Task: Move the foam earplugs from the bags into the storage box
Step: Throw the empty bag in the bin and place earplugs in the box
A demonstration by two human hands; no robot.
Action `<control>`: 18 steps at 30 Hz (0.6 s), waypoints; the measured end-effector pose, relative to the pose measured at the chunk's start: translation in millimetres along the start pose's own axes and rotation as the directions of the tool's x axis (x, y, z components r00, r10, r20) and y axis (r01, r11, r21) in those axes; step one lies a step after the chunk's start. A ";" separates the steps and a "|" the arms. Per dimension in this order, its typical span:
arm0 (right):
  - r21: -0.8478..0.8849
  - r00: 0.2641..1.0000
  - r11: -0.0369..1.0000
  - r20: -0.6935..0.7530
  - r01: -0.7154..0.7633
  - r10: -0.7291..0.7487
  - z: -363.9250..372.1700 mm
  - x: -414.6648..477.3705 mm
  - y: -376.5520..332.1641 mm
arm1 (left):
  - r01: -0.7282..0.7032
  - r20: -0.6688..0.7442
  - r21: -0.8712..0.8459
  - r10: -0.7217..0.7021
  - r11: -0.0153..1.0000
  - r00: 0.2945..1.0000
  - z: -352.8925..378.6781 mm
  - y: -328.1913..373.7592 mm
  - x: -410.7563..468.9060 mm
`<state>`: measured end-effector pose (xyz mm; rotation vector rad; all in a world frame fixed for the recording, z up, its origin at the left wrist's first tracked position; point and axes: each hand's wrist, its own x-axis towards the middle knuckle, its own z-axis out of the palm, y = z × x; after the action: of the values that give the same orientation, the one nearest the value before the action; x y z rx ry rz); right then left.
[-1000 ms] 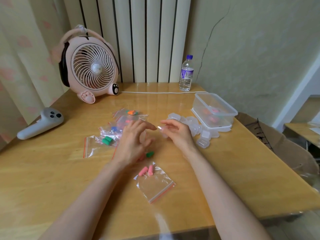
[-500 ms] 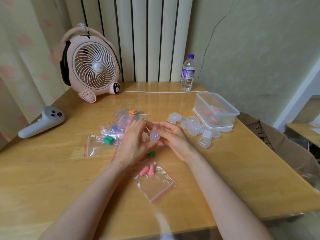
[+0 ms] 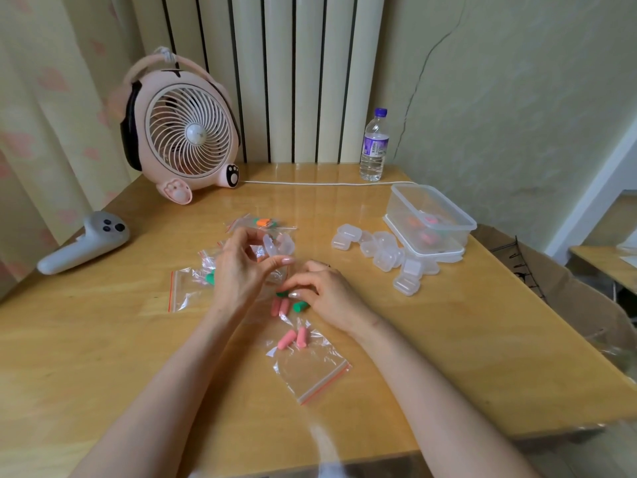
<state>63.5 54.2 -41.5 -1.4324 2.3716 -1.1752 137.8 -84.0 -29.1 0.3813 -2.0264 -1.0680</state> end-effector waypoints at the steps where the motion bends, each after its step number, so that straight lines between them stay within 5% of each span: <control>1: -0.019 1.000 1.000 -0.011 -0.003 0.003 1.7 0.8 -0.4 | -0.012 0.008 -0.003 0.012 1.000 1.000 0.7 -1.1 0.3; 9: 0.106 0.965 0.978 -0.176 -0.178 0.195 0.8 8.3 4.7 | -0.023 0.002 -0.050 0.023 0.998 1.000 1.5 -1.1 -1.8; 13: 0.370 0.982 0.918 -0.064 -0.144 0.180 -17.8 5.2 7.3 | -0.009 -0.009 -0.051 0.009 0.999 1.000 0.8 -1.0 -1.5; 18: 0.268 0.984 0.952 0.136 -0.149 0.116 -22.0 0.6 8.6 | 0.004 -0.001 -0.053 -0.004 0.999 1.000 0.6 -1.1 -2.1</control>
<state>46.7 67.9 -32.0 -1.1976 2.0876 -1.2873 138.6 -83.2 -31.2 0.3585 -1.9926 -1.1209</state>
